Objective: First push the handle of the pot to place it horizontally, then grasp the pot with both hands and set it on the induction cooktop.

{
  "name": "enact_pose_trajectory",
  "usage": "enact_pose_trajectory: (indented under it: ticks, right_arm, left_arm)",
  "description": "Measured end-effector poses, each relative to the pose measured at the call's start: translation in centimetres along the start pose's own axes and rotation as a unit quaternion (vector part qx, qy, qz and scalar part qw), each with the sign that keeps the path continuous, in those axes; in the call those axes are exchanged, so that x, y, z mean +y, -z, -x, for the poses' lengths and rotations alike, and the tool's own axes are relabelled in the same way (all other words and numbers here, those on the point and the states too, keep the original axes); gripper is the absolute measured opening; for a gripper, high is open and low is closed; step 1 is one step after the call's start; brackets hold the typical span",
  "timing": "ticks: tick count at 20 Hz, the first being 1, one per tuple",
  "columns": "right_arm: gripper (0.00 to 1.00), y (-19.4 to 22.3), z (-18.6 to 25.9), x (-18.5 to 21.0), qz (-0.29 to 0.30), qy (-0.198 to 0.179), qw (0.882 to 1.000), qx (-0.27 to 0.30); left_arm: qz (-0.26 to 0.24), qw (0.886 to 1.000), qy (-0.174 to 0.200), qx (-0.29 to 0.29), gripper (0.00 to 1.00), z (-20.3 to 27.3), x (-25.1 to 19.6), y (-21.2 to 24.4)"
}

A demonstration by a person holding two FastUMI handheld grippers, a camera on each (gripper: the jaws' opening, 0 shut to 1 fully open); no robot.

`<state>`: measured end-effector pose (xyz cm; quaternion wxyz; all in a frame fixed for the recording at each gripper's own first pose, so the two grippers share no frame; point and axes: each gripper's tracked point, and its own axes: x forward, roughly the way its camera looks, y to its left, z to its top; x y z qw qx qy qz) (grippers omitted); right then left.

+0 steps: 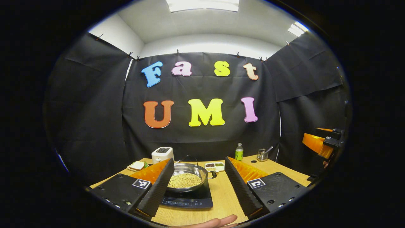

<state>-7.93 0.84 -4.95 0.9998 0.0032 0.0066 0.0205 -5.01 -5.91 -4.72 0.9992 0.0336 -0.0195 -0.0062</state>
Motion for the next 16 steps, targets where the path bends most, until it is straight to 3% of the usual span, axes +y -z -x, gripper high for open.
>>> enact_pose_trajectory:
  ticks: [8, 9, 10, 16]
  right_arm:
    - [0.96, 0.36, -0.13, 0.24, -0.006, -0.006, 1.0, 0.001]
    - [0.96, 0.54, -0.27, 0.28, -0.007, -0.007, 1.0, 0.002]
    - [0.96, 0.58, -0.21, 0.36, -0.008, -0.008, 1.0, 0.002]
    - [0.96, 0.73, -0.23, 0.61, -0.011, -0.014, 1.0, -0.002]
  left_arm:
    - [-0.007, 1.0, -0.008, -0.005, 0.95, 0.19, 0.29, 0.07]
    - [-0.007, 1.0, -0.009, -0.007, 1.0, 0.11, 0.25, 0.03]
    - [-0.007, 1.0, -0.01, -0.008, 0.95, 0.13, 0.19, 0.04]
    - [-0.006, 1.0, -0.014, -0.015, 0.95, 0.09, 0.43, -0.2]
